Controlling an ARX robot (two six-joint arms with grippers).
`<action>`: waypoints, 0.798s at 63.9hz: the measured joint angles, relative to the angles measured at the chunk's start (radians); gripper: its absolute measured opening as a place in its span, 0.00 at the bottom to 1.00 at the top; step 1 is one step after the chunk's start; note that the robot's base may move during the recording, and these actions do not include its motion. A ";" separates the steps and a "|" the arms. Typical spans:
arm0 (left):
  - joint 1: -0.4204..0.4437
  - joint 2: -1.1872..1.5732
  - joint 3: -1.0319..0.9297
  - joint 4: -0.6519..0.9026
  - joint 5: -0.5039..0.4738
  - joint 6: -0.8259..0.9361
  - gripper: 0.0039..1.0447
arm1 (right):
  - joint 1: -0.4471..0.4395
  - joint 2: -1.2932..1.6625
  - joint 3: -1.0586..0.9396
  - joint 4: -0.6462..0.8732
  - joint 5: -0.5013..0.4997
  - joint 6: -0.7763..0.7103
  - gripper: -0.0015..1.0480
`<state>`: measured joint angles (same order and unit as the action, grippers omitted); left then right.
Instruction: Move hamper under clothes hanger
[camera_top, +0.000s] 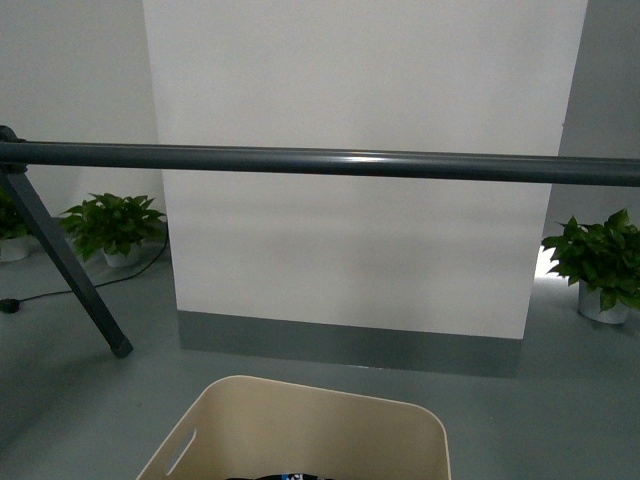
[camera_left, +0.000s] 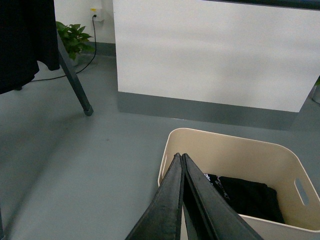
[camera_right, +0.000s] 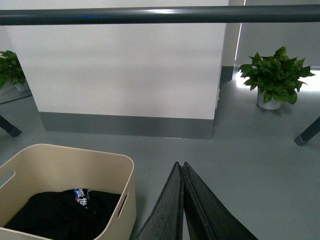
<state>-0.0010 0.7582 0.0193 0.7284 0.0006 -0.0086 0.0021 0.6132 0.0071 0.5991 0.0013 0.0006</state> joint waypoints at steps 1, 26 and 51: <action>0.000 -0.008 -0.001 -0.008 0.000 0.000 0.03 | 0.000 -0.014 -0.001 -0.012 0.000 0.000 0.02; 0.000 -0.273 -0.002 -0.246 0.000 0.002 0.03 | 0.000 -0.230 -0.002 -0.214 0.000 0.000 0.02; 0.000 -0.442 -0.002 -0.409 0.000 0.002 0.03 | 0.000 -0.366 -0.002 -0.348 0.000 0.000 0.02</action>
<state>-0.0010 0.3161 0.0174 0.3191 0.0002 -0.0063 0.0021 0.2470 0.0051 0.2508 0.0013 0.0006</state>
